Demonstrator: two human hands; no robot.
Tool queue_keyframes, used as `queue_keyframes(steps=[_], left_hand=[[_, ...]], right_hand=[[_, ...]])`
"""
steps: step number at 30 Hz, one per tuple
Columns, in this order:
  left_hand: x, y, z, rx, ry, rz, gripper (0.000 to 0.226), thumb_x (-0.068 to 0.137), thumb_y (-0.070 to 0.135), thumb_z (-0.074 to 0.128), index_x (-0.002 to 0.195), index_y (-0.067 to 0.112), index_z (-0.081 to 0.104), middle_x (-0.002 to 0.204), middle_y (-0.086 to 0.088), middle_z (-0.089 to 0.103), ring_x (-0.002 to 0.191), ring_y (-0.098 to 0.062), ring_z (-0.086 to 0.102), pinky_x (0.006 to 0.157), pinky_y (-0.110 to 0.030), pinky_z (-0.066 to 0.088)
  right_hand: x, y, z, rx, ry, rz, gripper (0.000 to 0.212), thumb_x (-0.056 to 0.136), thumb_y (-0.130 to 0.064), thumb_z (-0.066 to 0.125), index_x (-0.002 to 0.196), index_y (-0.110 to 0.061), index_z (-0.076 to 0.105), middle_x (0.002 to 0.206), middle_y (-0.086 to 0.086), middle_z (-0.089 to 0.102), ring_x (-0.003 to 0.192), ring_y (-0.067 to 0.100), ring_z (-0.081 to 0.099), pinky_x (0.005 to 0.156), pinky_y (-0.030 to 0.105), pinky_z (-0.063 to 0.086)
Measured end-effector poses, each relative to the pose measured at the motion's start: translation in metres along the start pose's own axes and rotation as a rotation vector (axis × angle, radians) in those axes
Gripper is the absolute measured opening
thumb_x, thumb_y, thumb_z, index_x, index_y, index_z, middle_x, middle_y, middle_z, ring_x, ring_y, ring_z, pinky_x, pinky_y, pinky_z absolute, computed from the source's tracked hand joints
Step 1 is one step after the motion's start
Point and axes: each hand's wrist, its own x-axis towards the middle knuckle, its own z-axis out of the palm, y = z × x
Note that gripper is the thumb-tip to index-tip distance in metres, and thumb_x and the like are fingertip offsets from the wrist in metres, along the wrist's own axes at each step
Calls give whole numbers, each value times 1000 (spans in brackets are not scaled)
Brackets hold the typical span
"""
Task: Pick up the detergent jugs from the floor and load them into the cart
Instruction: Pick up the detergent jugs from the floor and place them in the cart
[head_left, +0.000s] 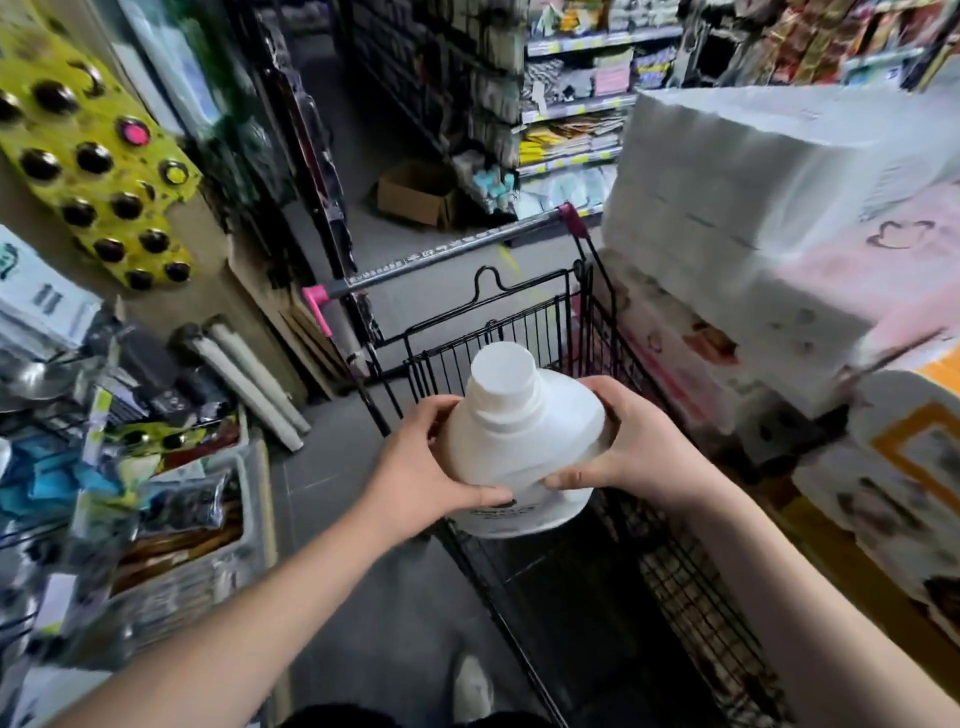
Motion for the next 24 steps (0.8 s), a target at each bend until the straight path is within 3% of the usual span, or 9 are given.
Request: queue_keyframes(steps=[3, 11, 14, 18, 24], left_hand=[[18, -16, 11, 2, 0, -69, 97, 34, 61, 96, 117, 57, 47, 126, 27, 59, 119, -9, 60, 105, -44, 53], [64, -65, 48, 172, -69, -168, 104, 53, 42, 100, 142, 26, 46, 129, 14, 47, 125, -12, 49, 105, -31, 42], [80, -87, 68, 221, -69, -231, 98, 53, 47, 96, 137, 28, 48, 131, 7, 55, 124, -20, 56, 105, -44, 51], [97, -103, 88, 367, -102, -294, 86, 60, 44, 92, 132, 27, 48, 126, 5, 59, 121, -26, 57, 109, -46, 46], [110, -131, 114, 364, -79, -457, 79, 61, 22, 92, 126, 23, 46, 131, 3, 54, 115, -27, 62, 90, -43, 58]], right_hand=[[30, 19, 3, -32, -60, 29, 91, 46, -45, 104, 125, -39, 60, 117, -18, 71, 111, 1, 66, 98, 36, 57], [96, 75, 34, -166, -183, 71, 96, 50, -37, 103, 133, -35, 53, 119, -18, 65, 114, 8, 61, 96, 29, 51], [116, 99, 48, -210, -206, 82, 92, 52, -31, 102, 130, -33, 54, 118, -17, 63, 113, 12, 60, 90, 27, 48], [133, 129, 64, -225, -215, 152, 96, 52, -30, 101, 136, -29, 53, 122, -12, 63, 116, 15, 58, 93, 29, 47], [157, 165, 93, -238, -263, 207, 98, 54, -25, 101, 139, -22, 53, 126, -7, 63, 118, 16, 57, 92, 27, 45]])
